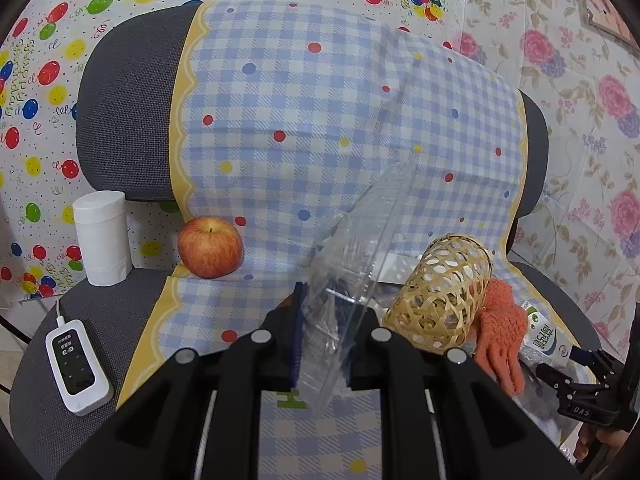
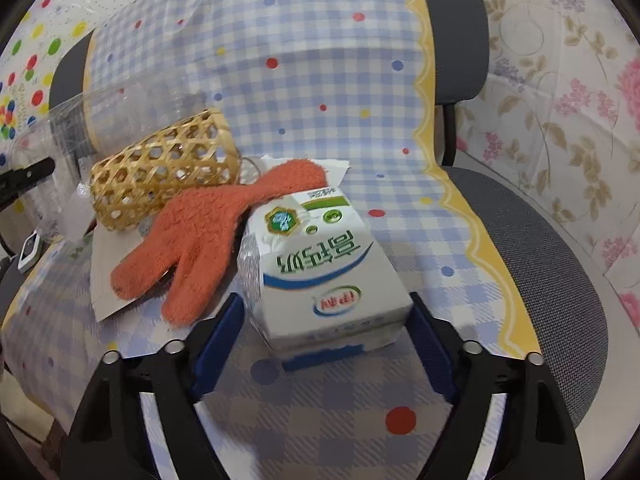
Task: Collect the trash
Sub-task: 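Grasp and lift the white milk carton with the right gripper while the left holds the container, then carry the container and carton over the pink bin and open both grippers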
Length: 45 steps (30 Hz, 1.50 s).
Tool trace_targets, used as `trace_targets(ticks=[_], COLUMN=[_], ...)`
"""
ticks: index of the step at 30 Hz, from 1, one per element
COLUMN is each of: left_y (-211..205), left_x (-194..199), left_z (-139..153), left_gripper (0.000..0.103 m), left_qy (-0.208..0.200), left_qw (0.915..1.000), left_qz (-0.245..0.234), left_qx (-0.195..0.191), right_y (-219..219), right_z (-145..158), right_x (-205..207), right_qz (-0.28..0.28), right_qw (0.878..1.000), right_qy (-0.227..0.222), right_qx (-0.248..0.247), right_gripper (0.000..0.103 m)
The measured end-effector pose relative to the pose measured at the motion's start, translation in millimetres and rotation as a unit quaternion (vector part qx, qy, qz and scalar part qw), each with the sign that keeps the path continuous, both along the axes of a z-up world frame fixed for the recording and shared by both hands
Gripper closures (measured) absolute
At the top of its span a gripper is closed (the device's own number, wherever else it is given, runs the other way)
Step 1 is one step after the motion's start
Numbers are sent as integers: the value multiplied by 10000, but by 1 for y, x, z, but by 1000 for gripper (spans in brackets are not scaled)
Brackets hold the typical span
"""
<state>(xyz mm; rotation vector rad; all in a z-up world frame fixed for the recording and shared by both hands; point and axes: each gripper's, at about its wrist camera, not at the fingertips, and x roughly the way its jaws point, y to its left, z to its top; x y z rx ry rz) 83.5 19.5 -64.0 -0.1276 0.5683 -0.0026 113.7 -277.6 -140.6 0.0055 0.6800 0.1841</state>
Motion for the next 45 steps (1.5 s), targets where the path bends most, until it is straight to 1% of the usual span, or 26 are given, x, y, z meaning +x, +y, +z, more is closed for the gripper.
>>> trace_targets(ticks=[1, 5, 7, 10, 14, 16, 18, 21, 23, 27, 30, 36, 38, 41, 42, 45], left_y=[0, -1, -2, -1, -2, -6, -13, -30, -41, -68, -86, -128, -146, -168, -177, -197], left_x=[0, -2, -5, -13, -30, -43, -52, -65, -73, -87, -97, -115, -122, -134, -138, -149], left_z=[0, -1, 0, 9, 35, 51, 59, 63, 63, 63, 63, 66, 65, 59, 54, 37], left_gripper=[90, 90, 90, 90, 90, 90, 90, 90, 90, 90, 90, 90, 90, 90, 90, 90], left_qy=[-1, -5, -25, -130, -495, -700, -778, -786, -766, -702, -673, -619, -583, -498, -411, -144], left_qw=[10000, 10000, 10000, 9999, 9983, 9964, 9945, 9907, 9878, 9793, 9709, 9493, 9408, 9309, 9270, 9192], left_qz=[1, -15, -33, -107, -290, -458, -659, -1046, -1283, -1816, -2200, -2961, -3227, -3531, -3648, -3885], left_qx=[-1, -10, -9, 27, -14, -110, -229, -385, -448, -553, -662, -857, -861, -788, -767, -619], right_y=[2, 5, 7, 11, 11, 12, 13, 11, 9, -6, -19, -47, -57, -70, -73, -81], right_z=[0, 3, 8, 25, 60, 76, 90, 99, 105, 113, 115, 106, 102, 95, 92, 80], right_x=[-5, -20, -27, -37, -53, -65, -80, -100, -115, -146, -174, -223, -238, -262, -269, -288], right_qz=[39, 39, -127, -540, -717, -756, -837, -948, -1092, -1428, -1732, -2352, -2551, -2849, -2931, -3115], right_qw=[10000, 10000, 9997, 9974, 9946, 9930, 9913, 9897, 9876, 9828, 9779, 9661, 9615, 9538, 9516, 9467], right_qy=[-3, -77, -225, -446, -745, -906, -1018, -1068, -1116, -1149, -1142, -1019, -968, -891, -852, -713], right_qx=[-35, 37, 27, -186, -89, -85, -72, -49, -146, -209, -261, -319, -321, -346, -364, -405], right_gripper=[29, 30, 31, 32, 32, 32, 32, 32, 32, 32, 32, 32, 31, 31, 31, 31])
